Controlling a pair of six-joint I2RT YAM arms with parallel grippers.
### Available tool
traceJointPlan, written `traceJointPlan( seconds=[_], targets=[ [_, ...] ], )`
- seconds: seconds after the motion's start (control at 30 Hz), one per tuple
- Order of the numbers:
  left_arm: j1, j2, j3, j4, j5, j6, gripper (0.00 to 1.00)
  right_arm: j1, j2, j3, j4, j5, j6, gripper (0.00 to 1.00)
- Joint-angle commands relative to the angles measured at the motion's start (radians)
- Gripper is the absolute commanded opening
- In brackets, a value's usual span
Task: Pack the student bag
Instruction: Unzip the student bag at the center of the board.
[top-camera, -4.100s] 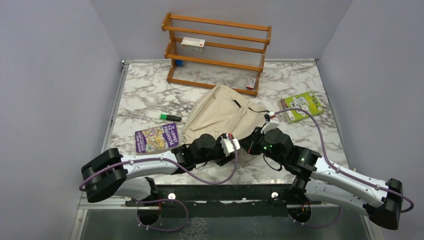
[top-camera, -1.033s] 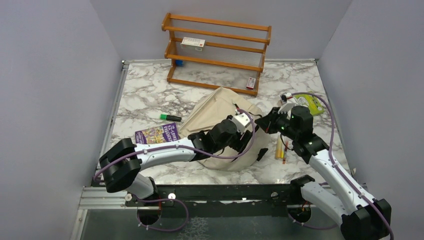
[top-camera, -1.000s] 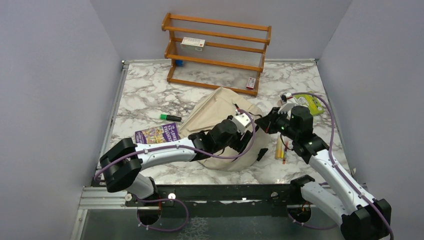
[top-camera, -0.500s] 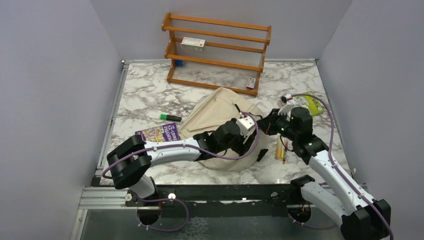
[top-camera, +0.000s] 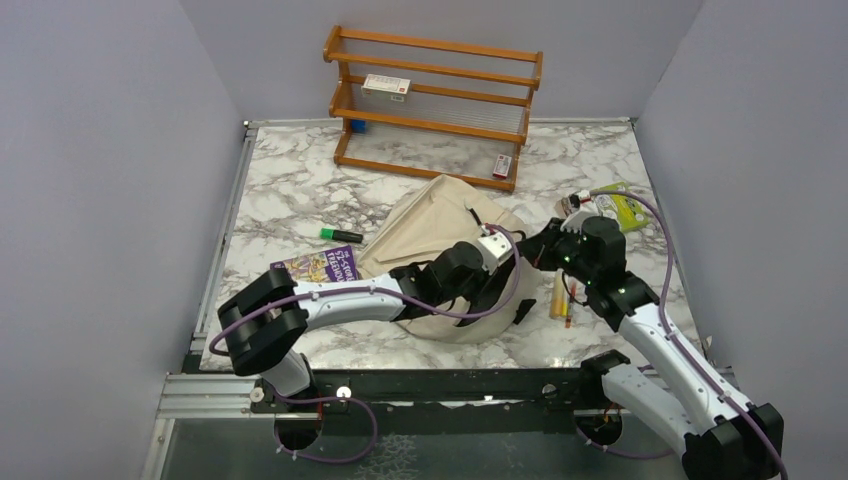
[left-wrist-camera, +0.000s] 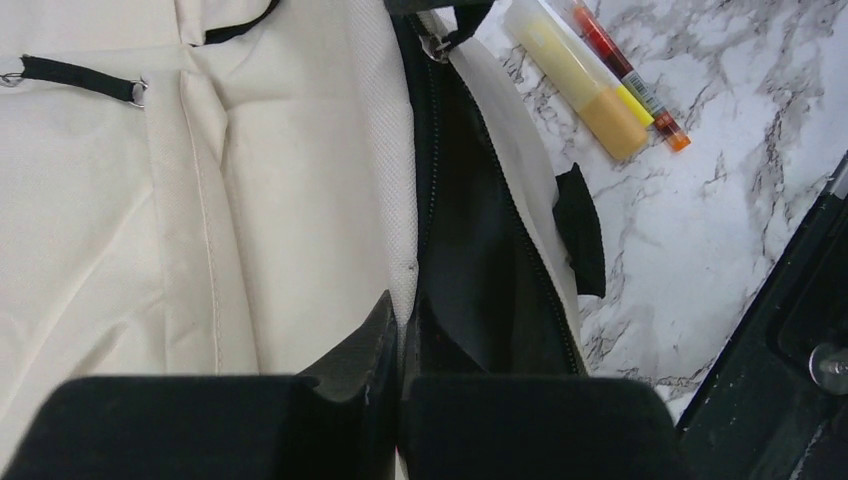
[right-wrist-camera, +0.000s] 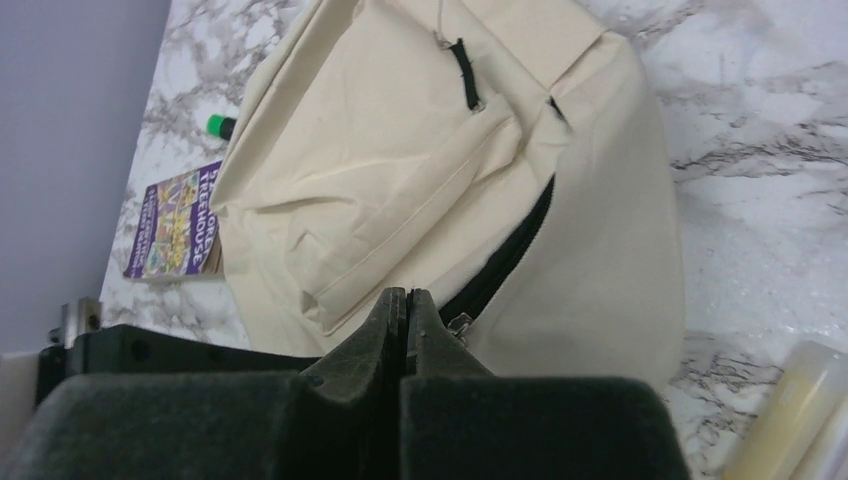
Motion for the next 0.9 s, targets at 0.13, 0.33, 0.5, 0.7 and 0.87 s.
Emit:
traceJointPlan(
  seconds=[0.13,0.33,0.5,0.7,0.87],
  targets=[
    [0.001,-0.116,-0.043,0.006,0.051,0.02,0.0,-0.003,0.023,0.047,-0.056,0.306,0.035,0.01],
    [0.001,-0.13,-0.065,-0.013,0.102,0.034,0.0,-0.003,0.152,0.096,0.022,0.379,0.011,0.0],
    [0.001,-0.147,-0.081,-0.029,0.061,-0.007,0.0,-0.004,0.244,0.138,0.069,0.464,0.001,0.0],
    [0.001,-0.164,-0.092,-0.069,0.013,-0.056,0.0,-0.005,0.293,0.167,0.134,0.566,-0.045,0.01],
    [0.001,-0.173,-0.088,-0.096,0.026,-0.056,0.0,-0.012,0.377,0.209,0.219,0.525,-0.122,0.01]
  ],
)
